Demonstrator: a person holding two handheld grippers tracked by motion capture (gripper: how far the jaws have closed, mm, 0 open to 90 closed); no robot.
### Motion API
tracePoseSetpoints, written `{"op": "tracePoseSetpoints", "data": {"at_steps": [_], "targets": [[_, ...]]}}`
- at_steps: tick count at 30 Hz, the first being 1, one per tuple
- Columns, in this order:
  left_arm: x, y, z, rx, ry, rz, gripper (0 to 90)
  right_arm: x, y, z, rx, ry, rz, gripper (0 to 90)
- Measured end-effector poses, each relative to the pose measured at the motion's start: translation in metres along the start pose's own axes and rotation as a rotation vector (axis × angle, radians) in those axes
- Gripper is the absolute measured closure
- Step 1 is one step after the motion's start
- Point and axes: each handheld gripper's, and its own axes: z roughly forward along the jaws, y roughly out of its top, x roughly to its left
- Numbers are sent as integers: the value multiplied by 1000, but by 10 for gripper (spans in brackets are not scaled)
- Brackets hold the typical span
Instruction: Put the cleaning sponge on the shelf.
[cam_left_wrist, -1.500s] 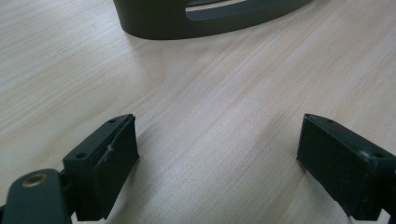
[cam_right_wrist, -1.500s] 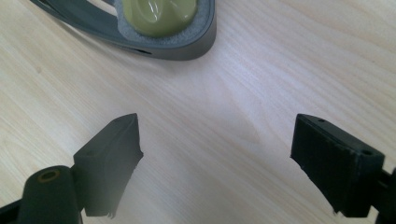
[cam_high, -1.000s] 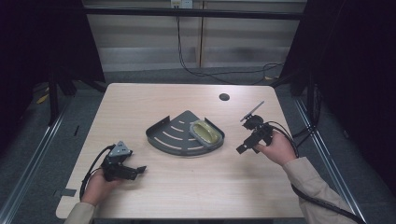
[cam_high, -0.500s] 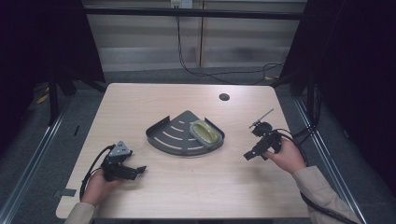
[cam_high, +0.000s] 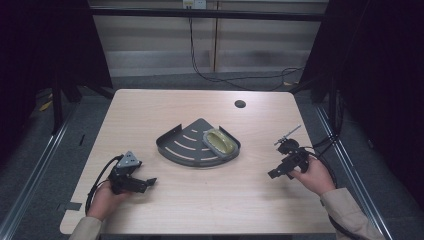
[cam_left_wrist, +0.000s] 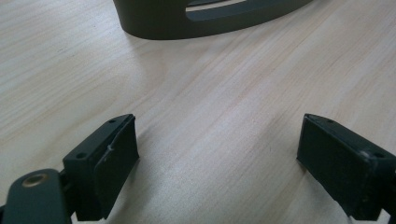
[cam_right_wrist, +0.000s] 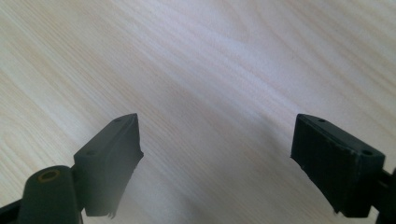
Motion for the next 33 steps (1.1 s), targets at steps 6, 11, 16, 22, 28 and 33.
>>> {"op": "tracePoseSetpoints", "data": {"at_steps": [6,11,16,22,28,33], "targets": [[0,0,0,-2,-1,1,119,-1,-11,7,5,-4,6,152],[0,0,0,-2,0,2,119,-3,-19,11,4,-2,15,152],[0,0,0,-2,-1,1,119,-3,-26,14,-5,-7,17,151],[0,0,0,-2,-1,2,119,-3,-32,17,-11,-21,7,145],[0,0,0,-2,-1,2,119,-1,-39,18,-59,-55,-20,139],[0,0,0,0,1,2,119,3,-48,21,-108,-87,-65,120]]}}
